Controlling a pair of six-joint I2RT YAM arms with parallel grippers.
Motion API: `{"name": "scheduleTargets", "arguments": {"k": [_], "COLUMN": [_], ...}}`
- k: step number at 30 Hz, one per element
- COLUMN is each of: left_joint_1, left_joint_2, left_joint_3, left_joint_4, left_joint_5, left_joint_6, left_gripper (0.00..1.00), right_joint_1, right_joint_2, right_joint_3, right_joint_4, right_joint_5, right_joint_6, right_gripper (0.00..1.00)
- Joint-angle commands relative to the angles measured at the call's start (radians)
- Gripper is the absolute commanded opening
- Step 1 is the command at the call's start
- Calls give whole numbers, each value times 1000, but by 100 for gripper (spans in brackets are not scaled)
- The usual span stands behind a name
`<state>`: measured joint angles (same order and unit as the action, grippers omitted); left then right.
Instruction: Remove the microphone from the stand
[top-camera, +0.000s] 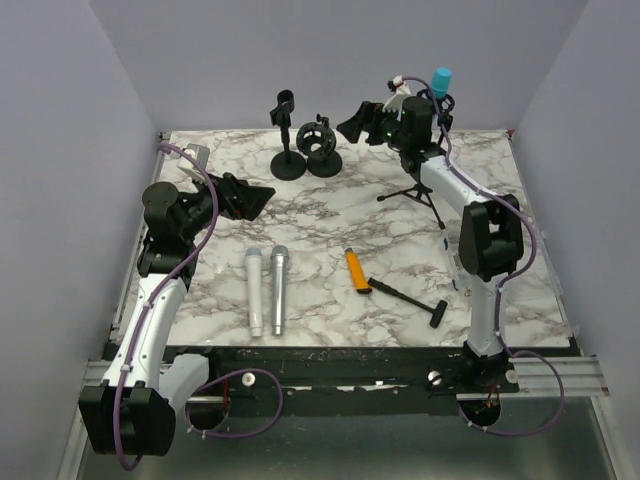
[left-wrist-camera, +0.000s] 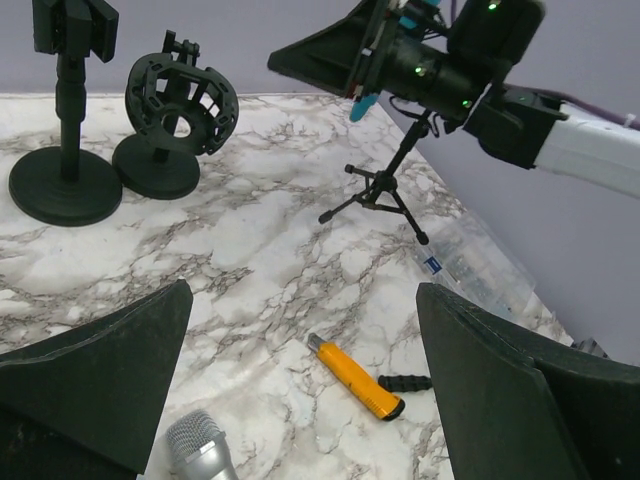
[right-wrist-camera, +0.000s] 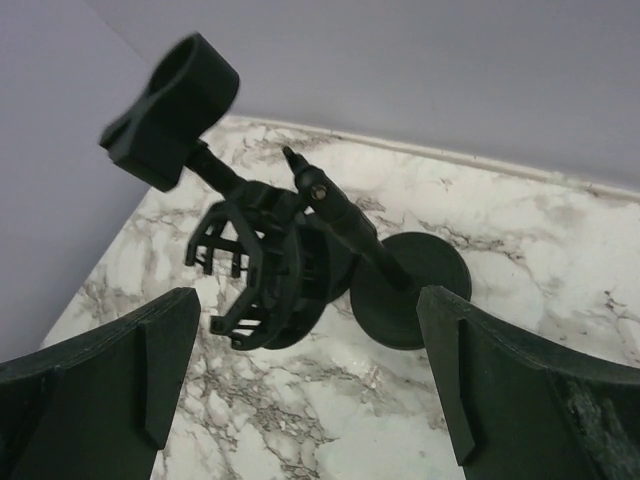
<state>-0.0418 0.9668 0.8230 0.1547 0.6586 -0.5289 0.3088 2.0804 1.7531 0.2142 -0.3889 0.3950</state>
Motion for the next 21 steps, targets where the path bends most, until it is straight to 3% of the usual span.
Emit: {"name": "scheduleTargets", "arguments": {"k": [1, 5, 13, 21], "left_joint_1": [-6, -9, -11, -11], "left_joint_2": [-10, -9, 23, 39], "left_joint_3": [11, 13, 12, 34], "left_joint_4": [3, -1, 20, -15], "left_joint_5": [15, 19, 49, 53], "left_joint_6": [7, 10, -19, -23], "left_gripper": [99, 99, 98, 98], "right_joint_1": [20, 49, 64, 63], "right_joint_2": [87, 40, -65, -90], "right_joint_3": [57, -78, -311, -375], "right_joint_4": [75, 151, 258, 230], "right_joint_5": [-68, -40, 11, -143], "right_joint_6": [-39, -49, 118, 324], "right_gripper": [100, 100, 100, 100]}}
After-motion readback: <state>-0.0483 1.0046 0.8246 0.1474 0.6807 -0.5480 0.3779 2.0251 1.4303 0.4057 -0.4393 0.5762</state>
